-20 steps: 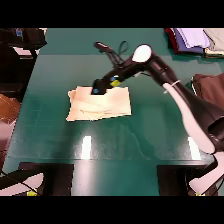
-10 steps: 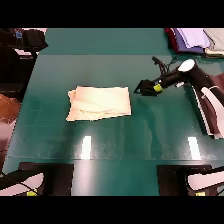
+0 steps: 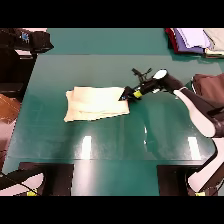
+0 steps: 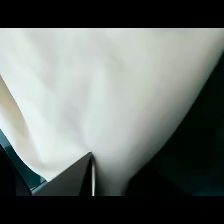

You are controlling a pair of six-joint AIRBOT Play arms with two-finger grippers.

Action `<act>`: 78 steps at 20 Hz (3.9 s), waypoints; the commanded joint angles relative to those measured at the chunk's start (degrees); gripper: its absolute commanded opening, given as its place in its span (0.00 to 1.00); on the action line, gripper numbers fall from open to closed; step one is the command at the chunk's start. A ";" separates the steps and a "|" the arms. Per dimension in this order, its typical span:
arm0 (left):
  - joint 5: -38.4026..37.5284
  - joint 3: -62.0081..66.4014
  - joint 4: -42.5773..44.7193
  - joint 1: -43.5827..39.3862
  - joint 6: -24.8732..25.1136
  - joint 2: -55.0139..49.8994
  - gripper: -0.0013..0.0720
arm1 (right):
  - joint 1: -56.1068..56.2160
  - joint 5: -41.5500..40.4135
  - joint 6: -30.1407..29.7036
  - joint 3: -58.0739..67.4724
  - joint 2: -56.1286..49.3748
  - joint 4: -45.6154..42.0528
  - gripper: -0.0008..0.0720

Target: Fold the shirts.

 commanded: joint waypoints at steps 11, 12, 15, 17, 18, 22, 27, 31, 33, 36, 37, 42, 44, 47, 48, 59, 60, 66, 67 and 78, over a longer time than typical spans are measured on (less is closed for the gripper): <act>3.08 -0.07 -3.63 -15.47 1.55 -0.02 0.05 | -20.11 3.15 9.49 20.68 9.64 -25.38 0.03; 3.93 -0.07 -3.65 -16.63 1.53 -0.02 0.05 | -24.44 4.02 10.27 20.65 11.61 -26.97 0.03; 5.57 -0.07 -3.65 -18.82 1.49 -0.02 0.05 | -37.20 4.79 10.29 20.65 15.98 -27.19 0.03; 6.78 -0.07 -3.87 -19.28 1.46 -0.02 0.05 | -44.57 4.76 10.27 20.65 17.84 -26.38 0.03; 7.43 -0.07 -3.91 -19.26 1.44 -0.02 0.05 | -47.52 4.83 10.27 20.65 18.32 -26.34 0.03; 8.61 -0.04 -3.91 -19.28 0.94 -0.07 0.05 | -55.63 4.28 10.05 20.65 18.51 -26.23 0.03; 8.04 -0.15 -3.96 -19.28 0.96 -1.01 0.05 | -56.63 1.44 9.40 24.96 18.49 -26.27 0.03; 6.88 -0.20 -3.96 -19.28 1.01 -2.10 0.05 | -56.04 1.66 9.42 34.82 19.87 -26.32 0.03; 6.82 -0.57 -3.93 -19.26 1.03 -2.27 0.05 | -56.76 0.50 9.40 31.87 23.32 -26.45 0.03; 6.54 -0.59 -3.93 -19.26 1.05 -2.71 0.05 | -59.32 2.14 7.10 24.26 29.35 -26.47 0.03; 6.56 -0.59 -3.91 -19.26 1.07 -2.75 0.05 | -60.28 3.50 7.04 22.12 31.06 -26.47 0.03; 6.56 -0.59 -3.89 -19.26 1.53 -2.75 0.05 | -65.77 7.89 5.55 6.43 41.33 -32.61 0.03; 6.56 -0.59 -3.89 -19.26 1.75 -2.75 0.05 | -67.73 7.89 5.57 -2.29 45.81 -38.03 0.03; 6.56 -0.59 -3.89 -19.26 3.13 -2.75 0.05 | -71.21 6.71 5.57 -14.88 50.93 -41.57 0.03; 6.54 -0.59 -3.89 -19.26 3.17 -2.75 0.05 | -72.41 6.45 5.57 -18.47 52.09 -41.81 0.03; 6.56 -0.59 -3.87 -19.26 3.63 -2.75 0.05 | -64.94 6.67 5.60 -14.49 52.68 -22.53 0.97; 6.49 -0.59 -3.37 -19.26 3.63 -2.75 0.05 | -60.19 5.90 5.60 -12.79 52.68 -21.44 0.97; 5.92 -0.57 -2.84 -19.26 3.56 -2.73 0.05 | -34.12 0.83 5.57 -8.39 52.68 -22.29 0.96; 6.36 -0.57 -2.84 -19.26 3.56 -2.73 0.05 | -30.84 -0.13 5.57 -8.46 52.65 -22.32 0.83; 12.15 -0.57 -2.82 -19.26 3.56 -2.73 0.05 | -20.26 -2.12 5.53 -8.52 52.68 -22.29 0.03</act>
